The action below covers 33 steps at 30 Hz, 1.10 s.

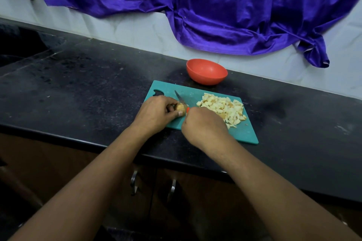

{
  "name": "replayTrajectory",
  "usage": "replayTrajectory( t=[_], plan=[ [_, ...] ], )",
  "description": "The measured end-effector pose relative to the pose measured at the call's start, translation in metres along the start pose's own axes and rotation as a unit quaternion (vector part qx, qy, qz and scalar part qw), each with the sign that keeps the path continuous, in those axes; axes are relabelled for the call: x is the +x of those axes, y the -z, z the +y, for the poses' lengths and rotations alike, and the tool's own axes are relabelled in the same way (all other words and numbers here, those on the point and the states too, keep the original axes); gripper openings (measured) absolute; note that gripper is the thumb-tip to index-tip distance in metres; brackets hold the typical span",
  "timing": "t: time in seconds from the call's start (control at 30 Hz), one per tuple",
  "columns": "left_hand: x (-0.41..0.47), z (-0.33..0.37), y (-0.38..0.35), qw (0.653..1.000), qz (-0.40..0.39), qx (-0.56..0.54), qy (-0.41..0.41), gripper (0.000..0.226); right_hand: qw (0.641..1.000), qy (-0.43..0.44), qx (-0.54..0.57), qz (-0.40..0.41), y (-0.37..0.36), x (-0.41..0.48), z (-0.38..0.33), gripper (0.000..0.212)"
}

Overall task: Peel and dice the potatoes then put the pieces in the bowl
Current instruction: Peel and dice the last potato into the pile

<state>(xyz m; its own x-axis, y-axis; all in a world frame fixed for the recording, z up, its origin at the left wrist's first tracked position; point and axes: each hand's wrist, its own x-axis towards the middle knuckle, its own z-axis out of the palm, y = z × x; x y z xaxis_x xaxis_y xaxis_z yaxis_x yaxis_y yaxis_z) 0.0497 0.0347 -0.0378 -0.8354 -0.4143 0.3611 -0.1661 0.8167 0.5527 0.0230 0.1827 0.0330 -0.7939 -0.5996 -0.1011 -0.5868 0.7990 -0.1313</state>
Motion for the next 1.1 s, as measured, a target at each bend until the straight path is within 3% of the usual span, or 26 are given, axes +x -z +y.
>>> replayTrajectory(
  t=[0.57, 0.87, 1.1],
  plan=[
    [-0.006, 0.003, 0.000, 1.000, 0.014, -0.026, 0.009, 0.025, 0.999, 0.010, -0.038, -0.024, -0.019, -0.017, 0.007, 0.030],
    [-0.009, 0.005, 0.001, 0.999, 0.022, -0.020, 0.014, 0.024, 0.997, -0.017, 0.061, -0.040, -0.011, -0.027, 0.026, 0.031],
    [-0.009, 0.004, 0.002, 1.000, 0.019, -0.009, 0.016, 0.020, 0.998, -0.012, 0.057, -0.005, 0.012, -0.024, 0.015, 0.027]
  ],
)
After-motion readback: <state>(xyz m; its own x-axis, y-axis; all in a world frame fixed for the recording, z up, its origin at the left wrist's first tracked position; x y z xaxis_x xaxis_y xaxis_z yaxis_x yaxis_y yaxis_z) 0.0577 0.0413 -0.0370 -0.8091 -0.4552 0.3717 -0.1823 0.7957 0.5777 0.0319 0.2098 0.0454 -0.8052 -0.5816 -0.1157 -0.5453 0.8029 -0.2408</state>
